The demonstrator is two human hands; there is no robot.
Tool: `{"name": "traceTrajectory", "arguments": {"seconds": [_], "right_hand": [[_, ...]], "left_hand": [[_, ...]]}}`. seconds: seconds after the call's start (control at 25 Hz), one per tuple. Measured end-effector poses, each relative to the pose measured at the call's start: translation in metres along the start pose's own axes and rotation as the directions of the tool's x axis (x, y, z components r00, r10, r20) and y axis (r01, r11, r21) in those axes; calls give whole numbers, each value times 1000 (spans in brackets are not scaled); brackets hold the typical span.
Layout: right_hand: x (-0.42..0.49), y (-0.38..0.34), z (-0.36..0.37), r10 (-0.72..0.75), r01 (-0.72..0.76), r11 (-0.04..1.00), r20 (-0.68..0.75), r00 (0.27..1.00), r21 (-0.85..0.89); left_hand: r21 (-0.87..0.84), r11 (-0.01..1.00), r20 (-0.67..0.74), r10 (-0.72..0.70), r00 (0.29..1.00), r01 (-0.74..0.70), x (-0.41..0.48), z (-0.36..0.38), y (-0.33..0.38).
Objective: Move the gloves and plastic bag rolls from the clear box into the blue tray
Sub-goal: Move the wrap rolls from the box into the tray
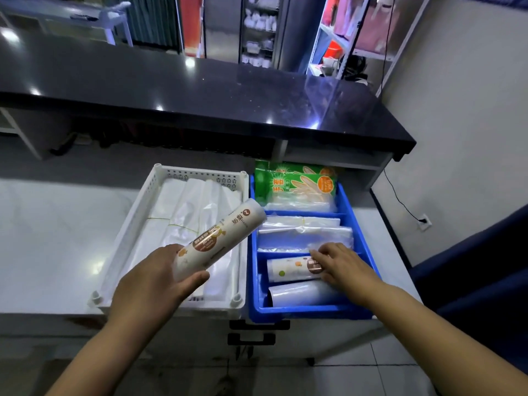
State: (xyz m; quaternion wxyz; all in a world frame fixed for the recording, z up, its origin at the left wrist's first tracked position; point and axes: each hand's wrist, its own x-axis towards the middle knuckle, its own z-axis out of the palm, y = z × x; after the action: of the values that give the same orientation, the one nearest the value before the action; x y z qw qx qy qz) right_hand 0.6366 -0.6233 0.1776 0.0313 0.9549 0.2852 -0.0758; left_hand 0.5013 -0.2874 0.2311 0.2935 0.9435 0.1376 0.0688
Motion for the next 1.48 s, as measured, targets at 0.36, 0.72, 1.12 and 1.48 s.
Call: {"name": "traceTrajectory", "arguments": {"seconds": [0.36, 0.72, 1.12, 1.48], "right_hand": [[19, -43, -29, -248, 234, 934, 20, 968, 269], [33, -66, -28, -481, 456, 870, 116, 869, 188], [2, -17, -45, -183, 187, 830, -60, 981, 525], [-27, 60, -76, 244, 118, 469, -256, 935, 875]], "left_hand": [[72, 996, 21, 49, 999, -50, 77, -2, 4], [69, 995, 84, 68, 994, -74, 104, 16, 9], [71, 996, 80, 54, 995, -60, 81, 41, 57], [235, 914, 81, 321, 943, -331, 55, 75, 99]]}}
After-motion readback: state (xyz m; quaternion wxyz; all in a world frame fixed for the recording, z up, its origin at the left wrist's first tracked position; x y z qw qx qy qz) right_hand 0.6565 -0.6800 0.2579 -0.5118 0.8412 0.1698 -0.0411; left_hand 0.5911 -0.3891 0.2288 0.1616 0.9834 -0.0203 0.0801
